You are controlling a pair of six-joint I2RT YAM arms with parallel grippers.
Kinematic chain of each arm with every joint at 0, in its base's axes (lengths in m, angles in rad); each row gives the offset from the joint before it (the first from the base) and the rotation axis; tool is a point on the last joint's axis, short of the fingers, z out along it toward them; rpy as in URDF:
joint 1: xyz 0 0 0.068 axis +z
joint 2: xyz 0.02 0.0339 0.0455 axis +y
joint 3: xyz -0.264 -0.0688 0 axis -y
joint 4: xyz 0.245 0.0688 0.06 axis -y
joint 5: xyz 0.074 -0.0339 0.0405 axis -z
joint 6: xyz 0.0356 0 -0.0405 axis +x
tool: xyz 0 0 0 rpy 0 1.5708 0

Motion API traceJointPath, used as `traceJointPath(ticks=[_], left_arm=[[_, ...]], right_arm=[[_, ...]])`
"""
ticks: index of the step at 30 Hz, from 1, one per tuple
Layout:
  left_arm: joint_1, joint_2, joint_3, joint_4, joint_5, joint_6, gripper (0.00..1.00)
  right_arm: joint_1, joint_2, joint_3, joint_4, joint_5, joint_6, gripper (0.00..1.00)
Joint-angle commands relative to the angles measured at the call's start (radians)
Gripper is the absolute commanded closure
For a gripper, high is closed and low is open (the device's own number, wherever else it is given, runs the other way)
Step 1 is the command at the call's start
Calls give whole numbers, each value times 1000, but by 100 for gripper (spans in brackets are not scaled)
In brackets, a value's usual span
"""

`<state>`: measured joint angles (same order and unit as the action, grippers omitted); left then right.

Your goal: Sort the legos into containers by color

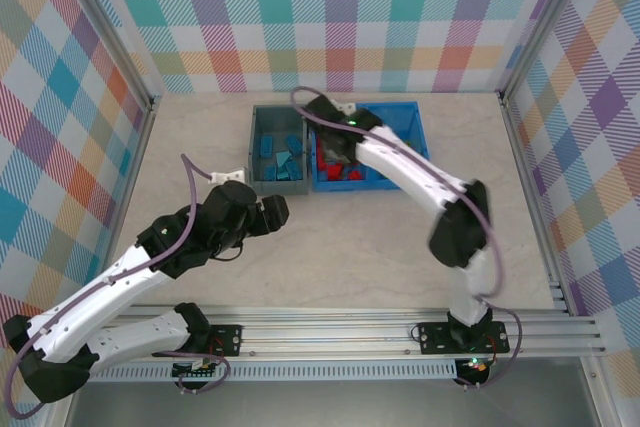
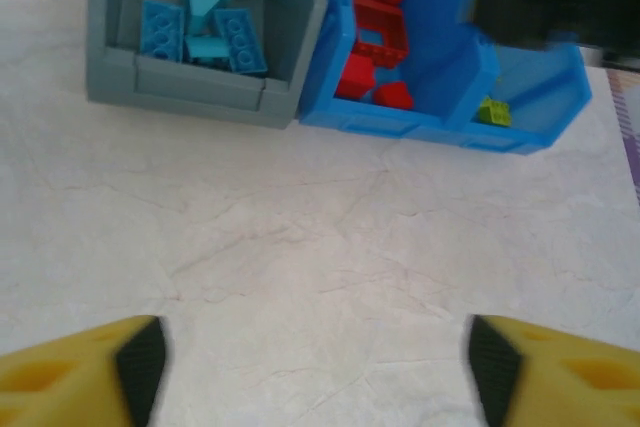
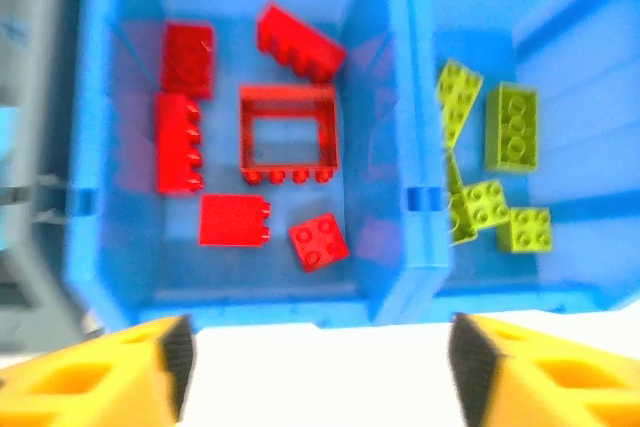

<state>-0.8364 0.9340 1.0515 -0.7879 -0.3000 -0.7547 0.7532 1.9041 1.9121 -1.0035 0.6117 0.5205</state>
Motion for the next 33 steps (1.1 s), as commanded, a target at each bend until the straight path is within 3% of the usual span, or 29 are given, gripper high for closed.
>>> traceJointPath(ticks=[1,3,5,8,12,14,16,18,22,28,33], left_arm=[[109,41,29,-92,87,-10,0],[208,51,8,-67,184,27,0],[263,29,-14,-41,140,63,0],[297,-18,-52,-16,-105,93,0],[356,61,-81,-61,-419,19,0],[409,94,-169,84,-425,127,0],[472,87,-294,293,-401,273,0],[535,59,-421,518,-333,391,0],[607,112,-582,894,-301,540,0],[664,413,-553,1103,-188,600,0],[709,565,-494,1288,-105,715,0]], right_arm=[[-69,-266,-263,241,-76,-49,0],[-127,-476,-537,445,-134,-91,0],[-161,-671,-753,589,-114,-132,0],[-232,-882,-919,540,44,-60,0],[-459,-1043,-1065,420,51,82,0],[-531,-1123,-1199,525,37,21,0],[-568,-1203,-1388,773,2,-141,0],[-587,-1237,-1530,956,2,-206,0],[-629,-1103,-1635,1175,-89,-306,0],[-672,-768,-1604,1500,-258,-386,0],[-749,-541,-1576,1802,-395,-408,0]])
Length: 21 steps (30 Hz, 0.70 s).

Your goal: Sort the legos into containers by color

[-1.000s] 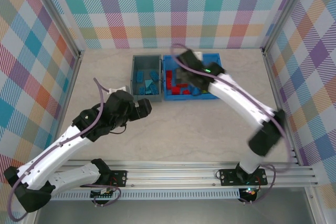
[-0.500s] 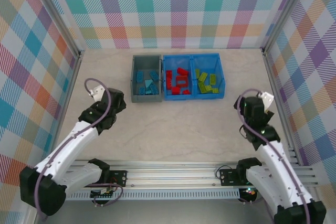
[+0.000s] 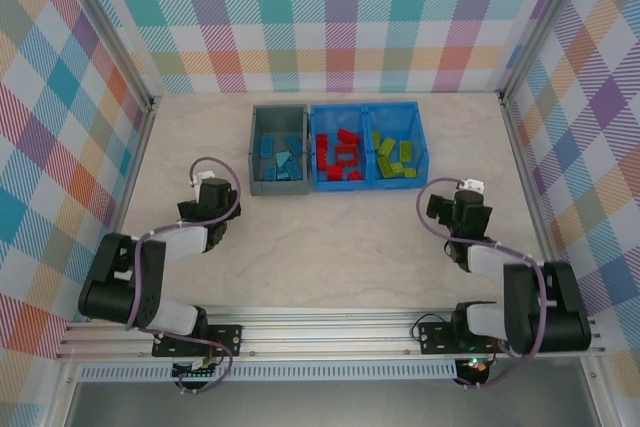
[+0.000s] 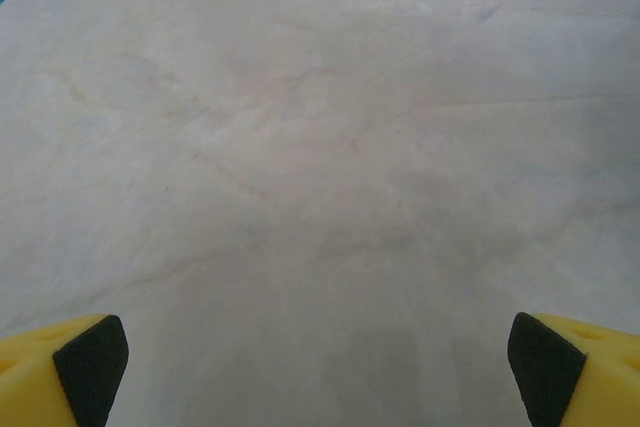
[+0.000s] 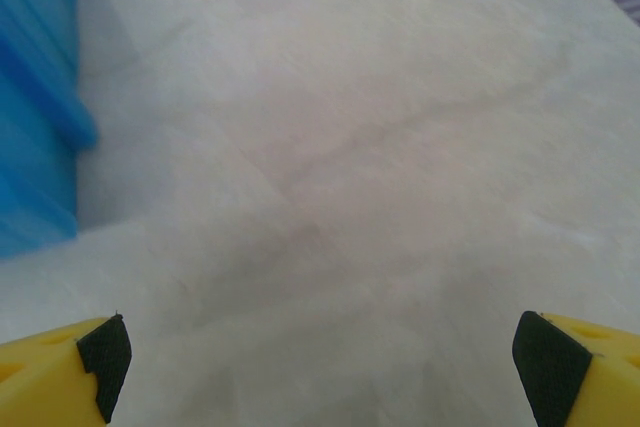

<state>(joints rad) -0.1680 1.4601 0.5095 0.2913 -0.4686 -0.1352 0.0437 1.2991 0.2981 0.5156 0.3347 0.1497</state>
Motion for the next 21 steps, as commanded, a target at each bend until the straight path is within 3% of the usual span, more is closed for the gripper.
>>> traceJointPath(ticks=[1,4,7,9,10,11,14,21], left_arm=[[56,57,40,249,82,90,0],[81,69,13,291,133,86,0],[79,41,-119,501,188,108,0],[79,125,-187,745,184,122,0],[79,91,-167,652,190,112,0],[80,86,-132,563,195,109,0],[81,104,-118,567,203,116,0],[81,101,-114,556,204,115,0]], right_arm=[[-56,96,46,290,-150,-25,0],[-59,123,25,355,-209,-48,0],[-59,126,-32,464,-229,-54,0],[-59,195,-42,544,-243,-63,0],[-59,236,-33,595,-241,-65,0],[-60,206,8,462,-253,-67,0],[-41,214,84,328,-251,-91,0],[-22,226,96,327,-211,-104,0]])
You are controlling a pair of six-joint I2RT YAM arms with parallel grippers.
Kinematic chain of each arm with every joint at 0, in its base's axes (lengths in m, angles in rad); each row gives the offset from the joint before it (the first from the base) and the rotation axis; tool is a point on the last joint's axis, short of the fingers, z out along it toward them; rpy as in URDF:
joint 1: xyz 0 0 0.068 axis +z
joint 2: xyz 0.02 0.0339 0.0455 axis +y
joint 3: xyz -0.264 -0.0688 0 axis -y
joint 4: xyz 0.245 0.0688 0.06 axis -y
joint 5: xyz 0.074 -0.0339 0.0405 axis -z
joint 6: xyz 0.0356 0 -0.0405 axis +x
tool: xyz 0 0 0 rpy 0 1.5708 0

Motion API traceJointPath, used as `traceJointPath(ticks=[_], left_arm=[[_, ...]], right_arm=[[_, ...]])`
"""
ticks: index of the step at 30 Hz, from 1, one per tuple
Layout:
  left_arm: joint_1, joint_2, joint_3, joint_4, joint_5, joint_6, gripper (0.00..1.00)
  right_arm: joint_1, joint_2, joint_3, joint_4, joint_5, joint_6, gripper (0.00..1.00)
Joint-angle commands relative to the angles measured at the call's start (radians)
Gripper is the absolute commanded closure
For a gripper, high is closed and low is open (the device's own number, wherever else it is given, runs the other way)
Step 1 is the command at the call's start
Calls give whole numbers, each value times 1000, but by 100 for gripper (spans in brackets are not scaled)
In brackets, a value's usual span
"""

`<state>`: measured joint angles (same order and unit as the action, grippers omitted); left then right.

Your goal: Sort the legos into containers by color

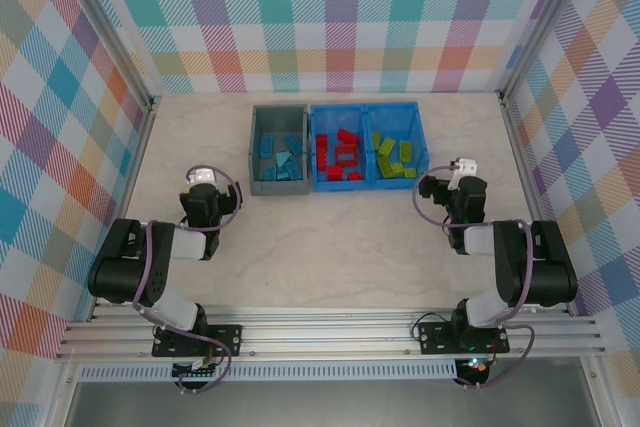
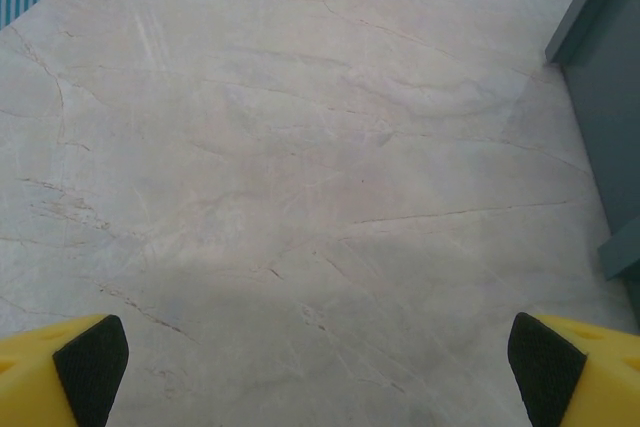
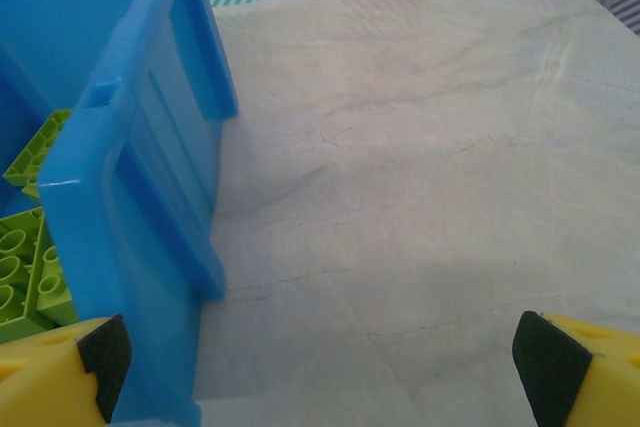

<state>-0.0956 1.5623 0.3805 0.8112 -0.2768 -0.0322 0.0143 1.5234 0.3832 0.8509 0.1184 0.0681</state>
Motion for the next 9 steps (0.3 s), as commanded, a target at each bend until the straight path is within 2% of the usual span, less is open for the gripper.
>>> traceJointPath(ticks=[1,7,9], left_arm=[[9,-1,15,32,12,12,0],[7,-2,15,32,12,11,0],[8,-1,17,32,13,12,0]], right_arm=[[9,-2,12,-16,5,-20,0],[8,0,11,-13,7,-22,0],[11,-2,4,-3,47,-8,0]])
